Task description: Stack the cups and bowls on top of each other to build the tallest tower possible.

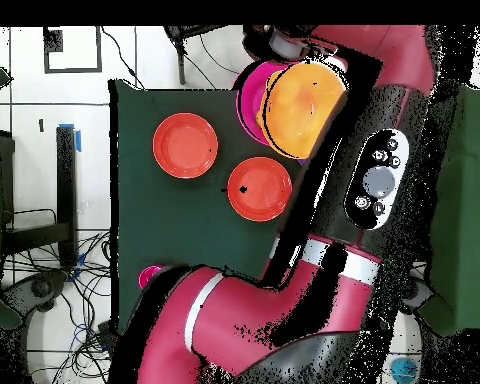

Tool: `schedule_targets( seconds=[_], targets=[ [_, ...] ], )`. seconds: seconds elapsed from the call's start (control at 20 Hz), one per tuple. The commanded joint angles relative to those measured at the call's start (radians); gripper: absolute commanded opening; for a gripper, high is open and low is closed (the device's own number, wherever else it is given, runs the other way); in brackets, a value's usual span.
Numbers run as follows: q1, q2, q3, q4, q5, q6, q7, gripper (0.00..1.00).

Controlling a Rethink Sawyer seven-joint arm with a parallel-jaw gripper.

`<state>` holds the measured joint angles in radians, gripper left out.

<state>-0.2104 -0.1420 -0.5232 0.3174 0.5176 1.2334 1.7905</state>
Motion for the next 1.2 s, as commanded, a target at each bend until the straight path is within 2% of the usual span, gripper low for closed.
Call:
schedule_targets(
  seconds=[0.05,0.6,0.8,1.2],
  targets=[
    [0.023,-0.020,0.131,0.154,-0.089,-0.033,-0.204,1.00],
    [0.032,-0.048,0.155,0.204,-0.108,-0.050,-0.195,1.00],
    [0.034,-0.049,0.178,0.236,-0.114,-0.093,-0.195,1.00],
    [0.036,-0.031,0.188,0.226,-0.115,-0.117,-0.177,1.00]
  ],
)
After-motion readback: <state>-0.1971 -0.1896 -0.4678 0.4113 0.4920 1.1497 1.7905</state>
